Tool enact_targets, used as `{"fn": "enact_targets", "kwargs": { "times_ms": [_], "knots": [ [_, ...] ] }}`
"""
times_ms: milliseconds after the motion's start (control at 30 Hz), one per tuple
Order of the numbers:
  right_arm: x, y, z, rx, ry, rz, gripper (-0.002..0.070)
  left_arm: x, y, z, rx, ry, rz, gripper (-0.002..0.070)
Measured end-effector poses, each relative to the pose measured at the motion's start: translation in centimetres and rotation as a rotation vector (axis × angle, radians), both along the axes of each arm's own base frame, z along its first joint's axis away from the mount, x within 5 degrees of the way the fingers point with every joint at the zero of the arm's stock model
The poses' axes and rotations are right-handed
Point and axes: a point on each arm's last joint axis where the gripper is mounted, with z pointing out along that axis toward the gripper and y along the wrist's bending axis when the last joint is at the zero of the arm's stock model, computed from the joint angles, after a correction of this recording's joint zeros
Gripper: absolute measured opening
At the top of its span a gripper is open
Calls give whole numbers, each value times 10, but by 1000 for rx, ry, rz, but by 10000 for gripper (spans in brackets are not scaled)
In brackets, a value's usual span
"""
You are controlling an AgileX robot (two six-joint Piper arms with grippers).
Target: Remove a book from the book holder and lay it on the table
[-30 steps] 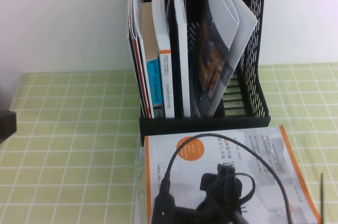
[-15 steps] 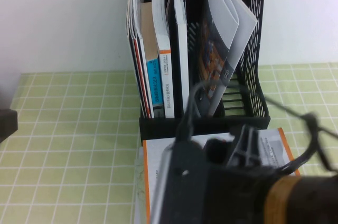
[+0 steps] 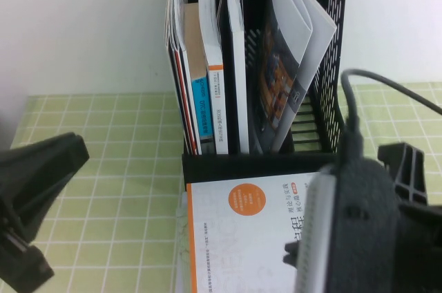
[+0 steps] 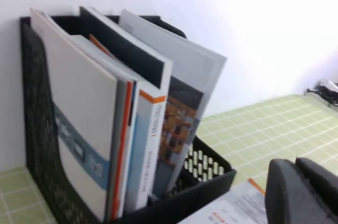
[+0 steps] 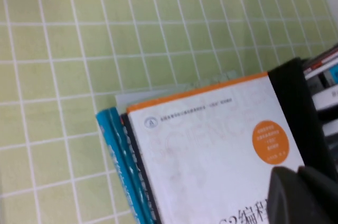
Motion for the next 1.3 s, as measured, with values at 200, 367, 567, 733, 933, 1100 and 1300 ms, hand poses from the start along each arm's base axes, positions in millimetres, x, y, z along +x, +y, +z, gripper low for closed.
{"fn": "enact_targets", "kwargs": {
  "times_ms": [200,367,567,733,933,1100,1300],
  "knots": [
    [-6,-24,-45,-58,39,-22,1,3,-1,-52,64,15,-7,-2],
    [-6,-54,-72,-26,33,-159,0,0,-3,-84,70,111,-41,-2],
    [3,-109,-72,169,-138,-411,-1,-2,-4,-91,26,154,-54,-2],
    [1,-164,-80,260,-179,-635,-1,-2,-4,-90,-5,161,-51,-2],
    [-7,-202,-76,425,-120,-722,-1,-2,-4,-90,-6,162,-53,-2],
    [-13,-216,-75,546,-74,-703,-1,-2,-4,-90,-4,160,-53,-2],
    [-16,-217,-77,568,-25,-699,-1,-2,-4,-90,-4,160,-53,-2]
  ]
}}
